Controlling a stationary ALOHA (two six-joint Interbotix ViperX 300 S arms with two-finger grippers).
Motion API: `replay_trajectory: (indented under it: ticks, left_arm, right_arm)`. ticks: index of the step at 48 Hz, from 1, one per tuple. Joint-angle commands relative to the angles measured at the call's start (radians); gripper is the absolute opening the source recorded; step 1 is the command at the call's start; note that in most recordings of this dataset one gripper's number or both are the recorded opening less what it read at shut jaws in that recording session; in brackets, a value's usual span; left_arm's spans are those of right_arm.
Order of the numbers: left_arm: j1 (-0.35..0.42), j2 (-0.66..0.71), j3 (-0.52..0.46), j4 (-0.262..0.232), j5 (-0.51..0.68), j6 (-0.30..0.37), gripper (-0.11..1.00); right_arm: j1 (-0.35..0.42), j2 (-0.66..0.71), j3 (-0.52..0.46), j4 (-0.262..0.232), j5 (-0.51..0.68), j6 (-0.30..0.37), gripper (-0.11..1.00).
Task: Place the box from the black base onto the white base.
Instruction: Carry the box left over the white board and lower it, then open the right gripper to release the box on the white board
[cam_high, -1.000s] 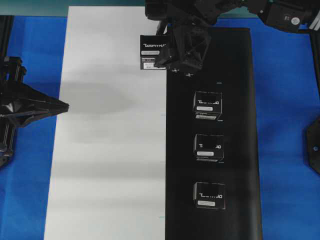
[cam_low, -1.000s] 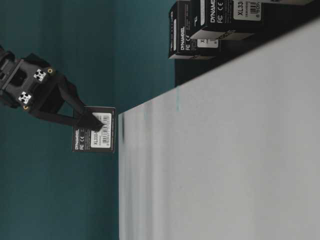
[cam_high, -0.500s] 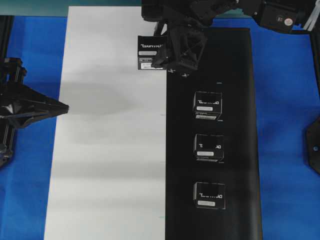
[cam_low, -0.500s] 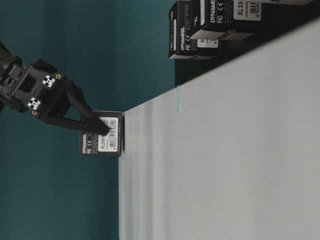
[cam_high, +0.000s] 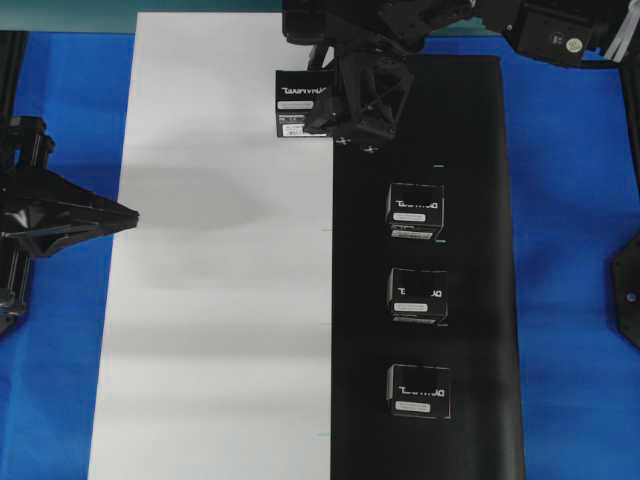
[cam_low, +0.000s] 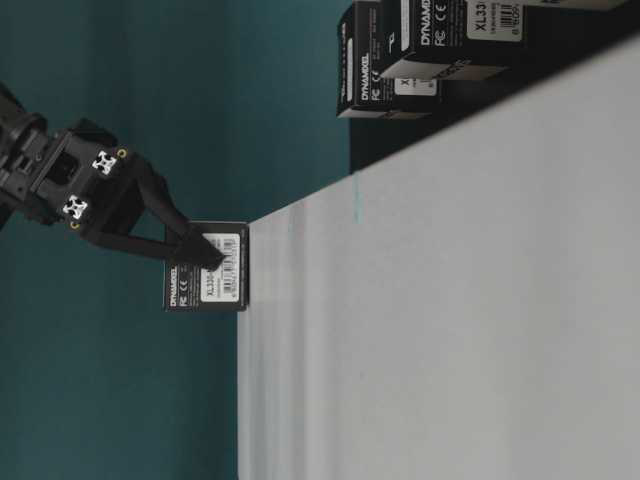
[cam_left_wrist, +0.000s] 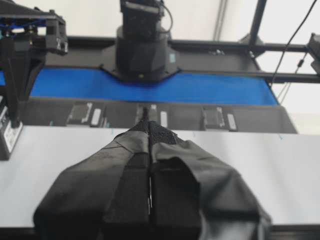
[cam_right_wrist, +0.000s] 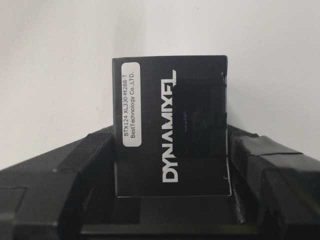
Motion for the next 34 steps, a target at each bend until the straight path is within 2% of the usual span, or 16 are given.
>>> replay_trajectory:
  ticks: [1, 10, 12, 19, 23, 34]
  left_arm:
    - [-0.002, 0.005, -0.018, 0.003, -0.005, -0.002, -0.07]
    - [-0.002, 0.005, -0.018, 0.003, -0.005, -0.002, -0.07]
    - [-0.002, 0.005, -0.018, 0.003, -0.005, -0.002, -0.07]
    - [-0.002, 0.005, -0.018, 0.003, -0.005, -0.002, -0.07]
    - [-0.003, 0.005, -0.018, 0.003, -0.005, -0.002, -0.07]
    - [-0.009, 0.005, -0.014, 0.003, -0.005, -0.002, -0.07]
  right_arm:
    - [0.006, 0.006, 0.002, 0.0, -0.011, 0.0, 0.59]
    - [0.008, 0.006, 0.008, 0.0, -0.023, 0.002, 0.58]
    - [0.006, 0.006, 0.008, 0.0, -0.025, 0.003, 0.61]
    - [0.014, 0.005, 0.012, 0.0, -0.048, 0.005, 0.89]
    - [0.02, 0.003, 0.018, 0.0, -0.074, 0.003, 0.99]
    - [0.021, -0.002, 0.026, 0.0, -0.103, 0.009, 1.0]
